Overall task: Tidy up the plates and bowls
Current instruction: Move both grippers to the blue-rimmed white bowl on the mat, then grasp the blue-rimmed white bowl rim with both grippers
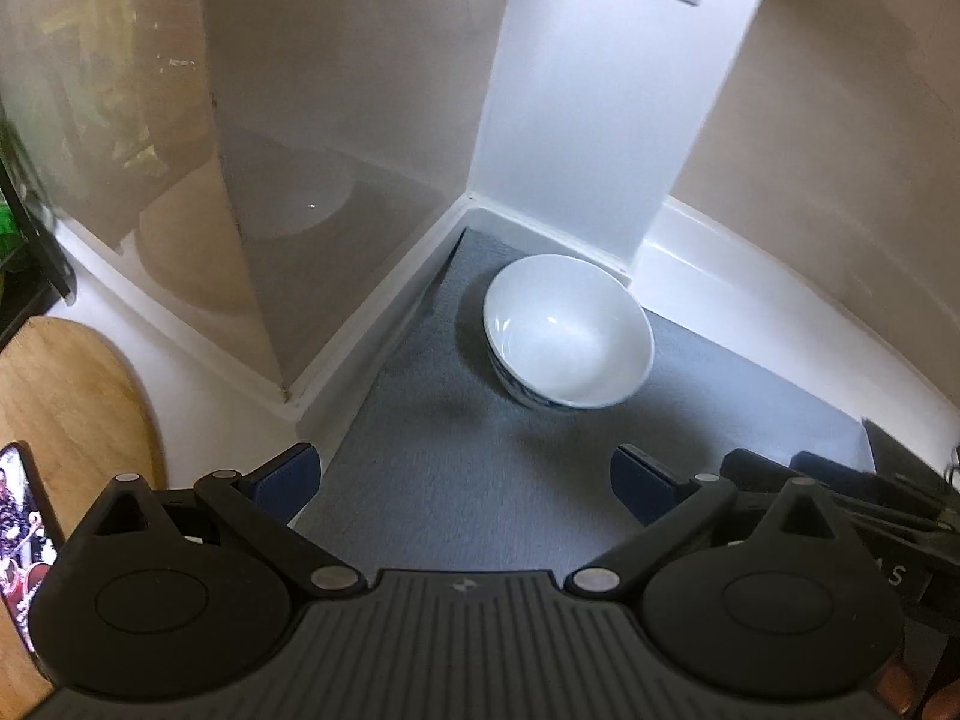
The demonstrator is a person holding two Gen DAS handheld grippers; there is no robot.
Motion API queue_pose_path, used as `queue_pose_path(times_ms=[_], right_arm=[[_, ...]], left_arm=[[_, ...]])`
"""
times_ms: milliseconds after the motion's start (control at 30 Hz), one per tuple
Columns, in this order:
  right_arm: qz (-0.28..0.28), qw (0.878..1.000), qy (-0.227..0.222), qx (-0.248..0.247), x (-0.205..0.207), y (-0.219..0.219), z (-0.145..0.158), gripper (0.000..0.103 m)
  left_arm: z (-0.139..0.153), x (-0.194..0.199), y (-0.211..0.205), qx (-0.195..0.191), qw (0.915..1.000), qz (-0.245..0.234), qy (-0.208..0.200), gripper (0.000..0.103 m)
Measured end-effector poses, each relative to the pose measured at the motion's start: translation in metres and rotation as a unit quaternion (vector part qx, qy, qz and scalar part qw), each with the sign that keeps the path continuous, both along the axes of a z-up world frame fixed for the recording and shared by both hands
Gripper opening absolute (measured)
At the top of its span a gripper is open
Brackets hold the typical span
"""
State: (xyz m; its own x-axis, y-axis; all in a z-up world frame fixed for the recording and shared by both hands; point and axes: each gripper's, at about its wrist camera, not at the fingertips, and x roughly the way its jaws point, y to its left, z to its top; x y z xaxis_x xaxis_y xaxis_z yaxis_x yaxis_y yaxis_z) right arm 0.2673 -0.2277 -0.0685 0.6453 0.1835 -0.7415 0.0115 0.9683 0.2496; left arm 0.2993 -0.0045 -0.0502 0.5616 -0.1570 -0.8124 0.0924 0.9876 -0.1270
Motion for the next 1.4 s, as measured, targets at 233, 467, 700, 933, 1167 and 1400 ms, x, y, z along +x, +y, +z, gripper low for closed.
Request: queue_pose_path(times_ms=[233,467,700,933,1167,1400], right_arm=[[-0.020,1.000,0.007,0.010,0.036,-0.016,-0.015,0.068],[-0.039,0.999,0.000,0.038,0.072,-0.020,-0.033,0.068],[-0.051,0.998,0.013,0.047,0.097,-0.017,-0.053,0.068],[-0.047,0.998,0.033,0.035,0.113,-0.014,-0.074,0.067],[-0.037,0.997,0.056,0.031,0.124,-0.010,-0.097,0.068],[0.003,1.000,0.022,-0.018,0.124,0.002,-0.099,0.049]], left_arm=[[-0.019,0.039,-0.006,-0.003,0.9986,0.049,0.019,0.103],[-0.033,0.067,-0.010,-0.002,0.9947,0.101,0.020,0.103],[-0.050,0.088,-0.025,0.027,0.9924,0.120,0.008,0.103],[-0.064,0.105,-0.028,0.032,0.9909,0.129,0.018,0.103],[-0.080,0.115,-0.031,0.026,0.9916,0.120,0.040,0.103],[-0.099,0.127,-0.029,0.021,0.9905,0.117,0.068,0.103]])
